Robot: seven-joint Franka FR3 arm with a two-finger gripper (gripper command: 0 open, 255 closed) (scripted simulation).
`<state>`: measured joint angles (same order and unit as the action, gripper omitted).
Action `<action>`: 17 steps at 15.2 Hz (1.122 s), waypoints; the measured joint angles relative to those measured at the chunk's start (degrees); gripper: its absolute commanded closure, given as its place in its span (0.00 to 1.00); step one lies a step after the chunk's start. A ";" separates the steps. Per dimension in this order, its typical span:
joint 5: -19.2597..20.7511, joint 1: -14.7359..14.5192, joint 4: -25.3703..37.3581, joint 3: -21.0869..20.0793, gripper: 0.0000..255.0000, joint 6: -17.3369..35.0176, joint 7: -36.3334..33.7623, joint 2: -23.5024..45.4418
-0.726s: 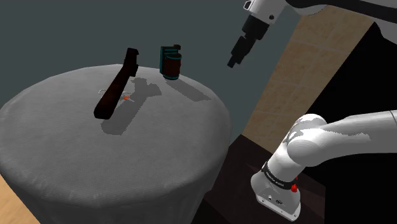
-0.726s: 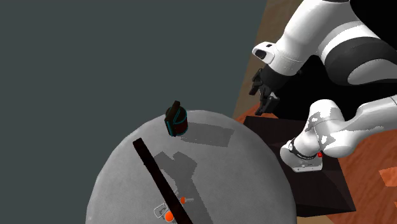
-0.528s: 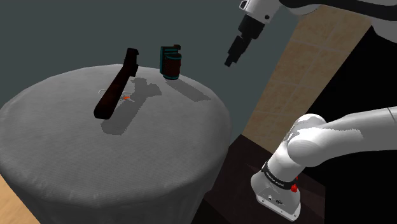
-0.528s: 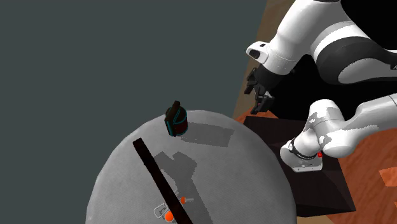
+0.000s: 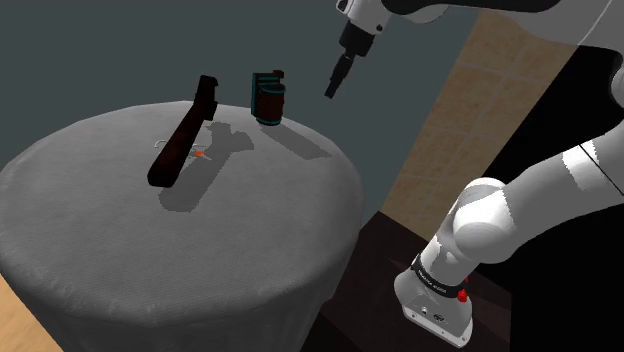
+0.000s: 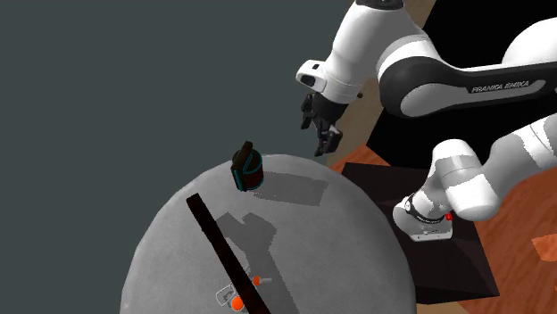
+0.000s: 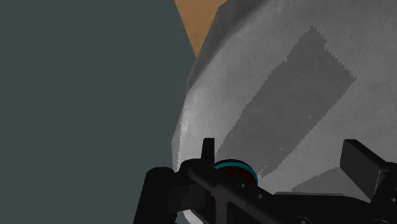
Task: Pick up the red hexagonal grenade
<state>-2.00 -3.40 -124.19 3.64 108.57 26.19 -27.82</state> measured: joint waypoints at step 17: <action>-0.73 -4.35 17.28 1.42 0.00 8.84 21.22 23.98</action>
<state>-2.73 -7.74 -106.92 5.07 117.42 47.41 -3.85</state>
